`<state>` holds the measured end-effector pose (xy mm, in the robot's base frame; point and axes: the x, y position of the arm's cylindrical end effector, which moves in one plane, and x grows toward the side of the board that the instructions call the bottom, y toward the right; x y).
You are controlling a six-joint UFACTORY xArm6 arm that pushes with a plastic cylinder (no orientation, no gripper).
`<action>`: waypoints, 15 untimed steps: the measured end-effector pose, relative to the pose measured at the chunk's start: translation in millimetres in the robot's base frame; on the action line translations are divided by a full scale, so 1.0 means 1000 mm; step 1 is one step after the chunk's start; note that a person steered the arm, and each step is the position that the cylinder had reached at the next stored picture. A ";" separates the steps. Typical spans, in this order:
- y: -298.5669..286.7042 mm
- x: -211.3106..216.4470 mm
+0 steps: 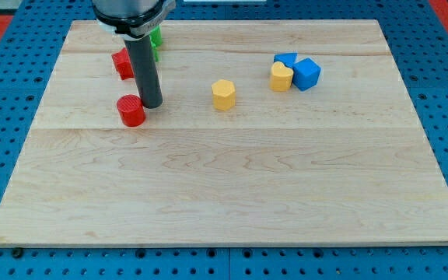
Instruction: Move the red star into the red circle
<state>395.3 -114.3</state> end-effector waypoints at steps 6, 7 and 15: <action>-0.053 -0.129; -0.061 -0.085; -0.082 0.012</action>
